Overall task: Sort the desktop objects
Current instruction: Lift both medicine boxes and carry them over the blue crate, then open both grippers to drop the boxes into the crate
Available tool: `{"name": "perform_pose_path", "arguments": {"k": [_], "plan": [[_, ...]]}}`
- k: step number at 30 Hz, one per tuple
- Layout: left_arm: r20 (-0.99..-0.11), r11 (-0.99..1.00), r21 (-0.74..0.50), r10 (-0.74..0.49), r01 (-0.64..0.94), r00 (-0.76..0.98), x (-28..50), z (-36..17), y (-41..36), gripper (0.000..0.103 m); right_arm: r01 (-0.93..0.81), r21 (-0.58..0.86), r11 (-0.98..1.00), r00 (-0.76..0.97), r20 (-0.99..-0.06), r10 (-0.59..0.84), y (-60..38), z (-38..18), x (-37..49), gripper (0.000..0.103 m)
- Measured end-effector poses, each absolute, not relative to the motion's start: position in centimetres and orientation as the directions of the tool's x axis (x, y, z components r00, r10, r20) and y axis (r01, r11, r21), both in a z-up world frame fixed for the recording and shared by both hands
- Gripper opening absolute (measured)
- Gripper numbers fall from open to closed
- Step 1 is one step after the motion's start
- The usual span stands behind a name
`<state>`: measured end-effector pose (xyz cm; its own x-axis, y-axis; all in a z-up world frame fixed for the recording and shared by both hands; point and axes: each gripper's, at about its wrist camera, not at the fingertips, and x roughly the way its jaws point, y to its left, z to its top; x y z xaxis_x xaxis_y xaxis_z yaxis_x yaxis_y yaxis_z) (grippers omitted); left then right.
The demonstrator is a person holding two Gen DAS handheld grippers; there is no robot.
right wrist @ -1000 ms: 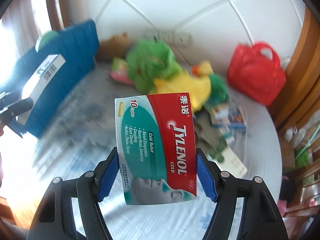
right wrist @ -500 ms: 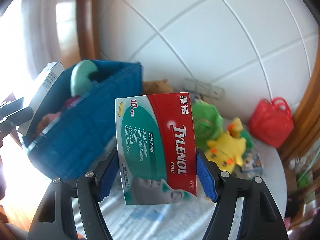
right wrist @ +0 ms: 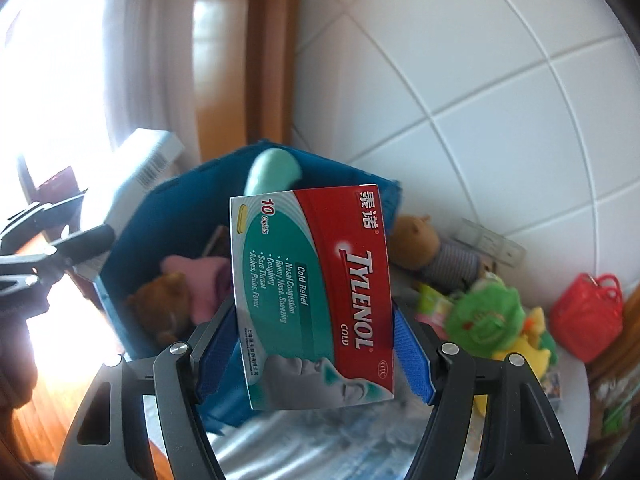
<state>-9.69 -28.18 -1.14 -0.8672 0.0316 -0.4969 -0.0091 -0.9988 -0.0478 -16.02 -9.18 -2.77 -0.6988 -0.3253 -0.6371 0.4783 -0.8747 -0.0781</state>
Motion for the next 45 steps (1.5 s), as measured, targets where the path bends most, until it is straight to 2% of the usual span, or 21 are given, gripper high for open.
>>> {"name": "perform_pose_path", "arguments": {"k": [11,32,34,35,37,45], "plan": [[-0.510,-0.997,-0.042,-0.036,0.067,-0.860,-11.0,-1.1,-33.0,0.071,0.579,-0.084,-0.811,-0.640,-0.664,-0.388,-18.0,-2.8,-18.5,0.072],[-0.502,-0.991,-0.032,-0.096,0.129,-0.860,-13.2,-1.2,-37.4,0.072,0.615,-0.089,-0.784,-0.612,-0.681,-0.403,-22.0,-3.2,-21.9,0.072],[-0.502,-0.990,-0.035,-0.100,0.136,-0.859,-13.4,-1.3,-37.6,0.082,0.613,-0.091,-0.785,-0.619,-0.674,-0.404,-22.0,-3.2,-22.1,0.074],[-0.501,-0.989,-0.038,-0.103,0.140,-0.859,-13.5,-1.3,-37.7,0.102,0.611,-0.093,-0.786,-0.622,-0.671,-0.403,-22.0,-3.3,-22.3,0.077],[-0.498,-0.989,-0.040,-0.107,0.146,-0.861,-13.5,-1.3,-37.8,0.103,0.605,-0.102,-0.790,-0.630,-0.668,-0.396,-22.0,-3.3,-22.4,0.101],[-0.505,-0.988,-0.031,-0.114,0.150,-0.855,-13.0,-1.6,-37.6,0.103,0.598,-0.115,-0.793,-0.642,-0.662,-0.388,-21.1,-3.1,-21.8,0.101]]}}
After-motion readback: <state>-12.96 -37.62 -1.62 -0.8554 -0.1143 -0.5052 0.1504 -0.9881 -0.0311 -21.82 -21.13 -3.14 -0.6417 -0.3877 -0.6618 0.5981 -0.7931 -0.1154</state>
